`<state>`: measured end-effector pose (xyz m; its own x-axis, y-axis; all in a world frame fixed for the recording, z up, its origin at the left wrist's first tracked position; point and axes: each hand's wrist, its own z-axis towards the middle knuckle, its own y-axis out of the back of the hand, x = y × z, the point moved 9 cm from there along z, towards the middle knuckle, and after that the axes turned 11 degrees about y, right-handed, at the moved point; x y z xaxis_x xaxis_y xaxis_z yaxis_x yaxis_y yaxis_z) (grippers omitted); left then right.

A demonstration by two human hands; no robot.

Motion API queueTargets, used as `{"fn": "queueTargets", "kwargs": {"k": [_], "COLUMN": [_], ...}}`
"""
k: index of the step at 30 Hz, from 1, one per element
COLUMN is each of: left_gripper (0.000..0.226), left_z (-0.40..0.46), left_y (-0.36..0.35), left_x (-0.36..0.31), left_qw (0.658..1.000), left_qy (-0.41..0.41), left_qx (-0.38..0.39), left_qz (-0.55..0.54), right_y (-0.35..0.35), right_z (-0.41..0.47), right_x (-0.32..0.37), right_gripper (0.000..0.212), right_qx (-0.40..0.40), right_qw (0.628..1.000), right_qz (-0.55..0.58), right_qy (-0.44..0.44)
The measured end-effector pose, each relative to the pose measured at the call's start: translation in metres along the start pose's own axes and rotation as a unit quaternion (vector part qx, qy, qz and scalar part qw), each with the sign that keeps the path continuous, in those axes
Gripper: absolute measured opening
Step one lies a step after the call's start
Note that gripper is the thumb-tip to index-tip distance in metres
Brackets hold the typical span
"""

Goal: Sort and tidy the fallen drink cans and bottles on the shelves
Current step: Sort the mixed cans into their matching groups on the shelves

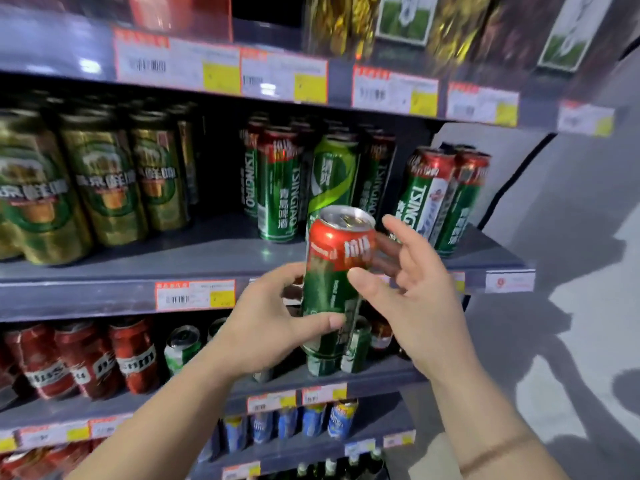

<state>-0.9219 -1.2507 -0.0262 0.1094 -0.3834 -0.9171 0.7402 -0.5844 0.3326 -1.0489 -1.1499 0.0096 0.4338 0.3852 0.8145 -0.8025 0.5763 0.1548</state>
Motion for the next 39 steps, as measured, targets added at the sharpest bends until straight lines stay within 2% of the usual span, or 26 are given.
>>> {"fn": "queueTargets", "kwargs": {"k": [2,6,8,12,15,19,21,24,28,30,32,33,35,37,39], "left_gripper": [0.047,0.047,0.042,0.036,0.032,0.025,0.033,0.056,0.074,0.086,0.097,0.099,0.093,0.074,0.058], "left_z": [0.006,0.023,0.032,0.039,0.039,0.047,0.053,0.058,0.057,0.047,0.028,0.019,0.013,0.016,0.02], "left_y": [0.014,0.043,0.055,0.076,0.085,0.092,0.096,0.101,0.102,0.108,0.108,0.1,0.071,0.04,0.022], "left_x": [-0.019,-0.041,-0.042,-0.033,-0.017,0.0,0.005,0.01,0.014,0.005,-0.018,-0.031,-0.047,-0.052,-0.052], "left_qw": [0.999,0.988,0.981,0.971,0.968,0.965,0.964,0.963,0.961,0.948,0.934,0.937,0.967,0.992,0.996], "left_qy": [-0.023,-0.044,-0.039,-0.006,0.032,0.07,0.082,0.09,0.105,0.079,0.007,-0.029,-0.063,-0.046,-0.047], "left_qx": [-0.043,-0.147,-0.188,-0.238,-0.247,-0.25,-0.246,-0.247,-0.242,-0.287,-0.335,-0.326,-0.227,-0.106,-0.044], "left_qz": [-0.01,-0.01,-0.004,0.018,0.027,0.035,0.052,0.062,0.081,0.114,0.128,0.121,0.092,0.048,0.057], "right_y": [-0.003,-0.015,-0.018,-0.016,-0.021,-0.028,-0.03,-0.031,-0.023,-0.02,-0.02,-0.021,-0.027,-0.033,-0.03], "right_z": [0.004,0.014,0.026,0.06,0.079,0.098,0.105,0.112,0.094,0.074,0.051,0.04,0.021,0.008,0.0], "right_x": [0.006,-0.004,-0.009,-0.027,-0.041,-0.065,-0.074,-0.077,-0.058,-0.036,-0.016,-0.008,-0.004,-0.015,-0.027], "right_gripper": [0.07,0.037,0.035,0.057,0.079,0.096,0.095,0.076,0.062,0.056,0.05,0.05,0.053,0.054,0.056], "right_qx": [0.014,0.037,0.041,0.006,0.013,0.01,0.005,0.002,-0.06,-0.079,-0.061,-0.04,0.013,0.048,0.047], "right_qw": [1.0,0.998,0.994,0.986,0.979,0.972,0.969,0.963,0.98,0.988,0.992,0.993,0.993,0.993,0.991], "right_qz": [-0.007,-0.058,-0.099,-0.162,-0.194,-0.201,-0.21,-0.239,-0.178,-0.129,-0.108,-0.11,-0.114,-0.092,-0.1], "right_qy": [0.015,0.011,0.009,-0.021,-0.068,-0.121,-0.129,-0.122,-0.072,-0.023,0.005,0.008,-0.01,-0.049,-0.076]}}
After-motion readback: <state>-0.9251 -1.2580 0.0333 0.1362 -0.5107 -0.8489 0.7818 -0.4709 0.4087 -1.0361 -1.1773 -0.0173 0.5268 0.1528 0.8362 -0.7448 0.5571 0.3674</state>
